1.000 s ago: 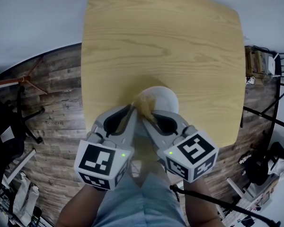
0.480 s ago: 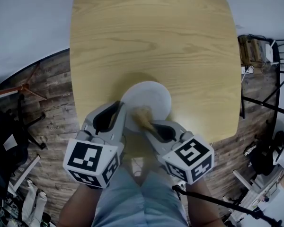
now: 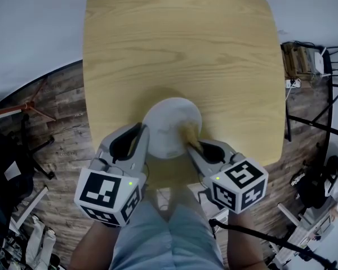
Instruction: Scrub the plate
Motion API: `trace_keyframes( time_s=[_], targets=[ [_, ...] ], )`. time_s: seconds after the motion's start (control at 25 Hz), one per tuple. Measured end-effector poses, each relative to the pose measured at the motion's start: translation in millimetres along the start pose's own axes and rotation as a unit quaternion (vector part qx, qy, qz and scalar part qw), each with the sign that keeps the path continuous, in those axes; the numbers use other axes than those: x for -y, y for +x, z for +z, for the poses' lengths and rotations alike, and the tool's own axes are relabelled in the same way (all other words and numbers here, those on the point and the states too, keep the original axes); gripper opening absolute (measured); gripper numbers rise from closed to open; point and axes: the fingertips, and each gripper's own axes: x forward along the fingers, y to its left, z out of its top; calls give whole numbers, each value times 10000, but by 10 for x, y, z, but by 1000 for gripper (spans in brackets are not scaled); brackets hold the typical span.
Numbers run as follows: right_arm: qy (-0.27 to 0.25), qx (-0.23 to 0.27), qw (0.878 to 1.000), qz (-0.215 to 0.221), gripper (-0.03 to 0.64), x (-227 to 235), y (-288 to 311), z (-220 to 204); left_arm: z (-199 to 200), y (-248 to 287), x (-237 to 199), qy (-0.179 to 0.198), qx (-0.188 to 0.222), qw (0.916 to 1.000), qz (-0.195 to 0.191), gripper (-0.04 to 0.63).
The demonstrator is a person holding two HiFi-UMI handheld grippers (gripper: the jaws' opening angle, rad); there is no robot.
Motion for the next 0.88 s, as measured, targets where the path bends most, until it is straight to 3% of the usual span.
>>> trace_keyframes(
  time_s=[0.48, 0.88],
  targets=[
    [-284, 224, 9991, -203, 40, 67, 118, 450, 6, -71, 73, -2, 39, 9999, -168, 57],
    [-620, 445, 9969, 168, 40, -342, 306, 660, -34, -99, -5, 9, 24, 9998, -176, 57]
  ],
)
